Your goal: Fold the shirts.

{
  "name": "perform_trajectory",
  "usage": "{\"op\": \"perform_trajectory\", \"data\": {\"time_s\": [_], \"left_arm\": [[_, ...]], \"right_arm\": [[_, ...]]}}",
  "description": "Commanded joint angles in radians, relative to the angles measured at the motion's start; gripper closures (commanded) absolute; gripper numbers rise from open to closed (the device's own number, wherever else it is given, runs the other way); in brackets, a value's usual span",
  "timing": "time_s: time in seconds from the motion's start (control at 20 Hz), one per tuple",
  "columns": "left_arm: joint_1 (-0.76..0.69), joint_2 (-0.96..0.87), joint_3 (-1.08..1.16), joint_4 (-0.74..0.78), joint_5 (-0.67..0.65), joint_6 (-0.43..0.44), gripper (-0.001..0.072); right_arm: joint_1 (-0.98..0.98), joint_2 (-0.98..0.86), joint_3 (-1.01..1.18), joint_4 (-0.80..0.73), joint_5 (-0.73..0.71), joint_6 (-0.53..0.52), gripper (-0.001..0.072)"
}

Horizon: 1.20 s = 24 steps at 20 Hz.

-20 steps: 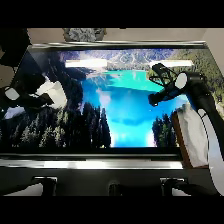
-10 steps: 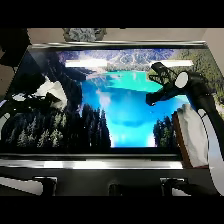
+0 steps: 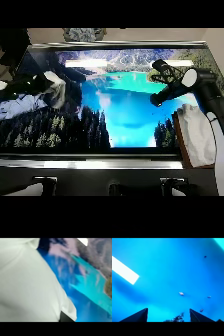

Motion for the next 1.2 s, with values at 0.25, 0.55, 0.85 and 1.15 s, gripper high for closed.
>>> {"op": "perform_trajectory", "data": {"time_s": [0.25, 0.55, 0.85, 1.15], "left_arm": [[-0.355, 0.556, 0.003, 0.001, -0.098, -0.067, 0.0682], [-0.591, 0.465, -0.121, 0.001, -0.168, -0.14, 0.0682], [-0.731, 0.127, -0.253, -0.004, -0.169, -0.068, 0.0672], [-0.471, -0.041, 0.009, 0.098, -0.411, -0.014, -0.0011]], "right_arm": [[0.0, 0.443, 0.031, -0.089, 0.145, 0.029, 0.0102], [0.0, 0.682, 0.031, -0.09, 0.336, 0.138, 0.0103], [0.0, 0.607, -0.024, -0.089, 0.468, 0.141, 0.0105], [0.0, 0.333, -0.185, 0.045, 0.311, -0.001, 0.0105]]}}
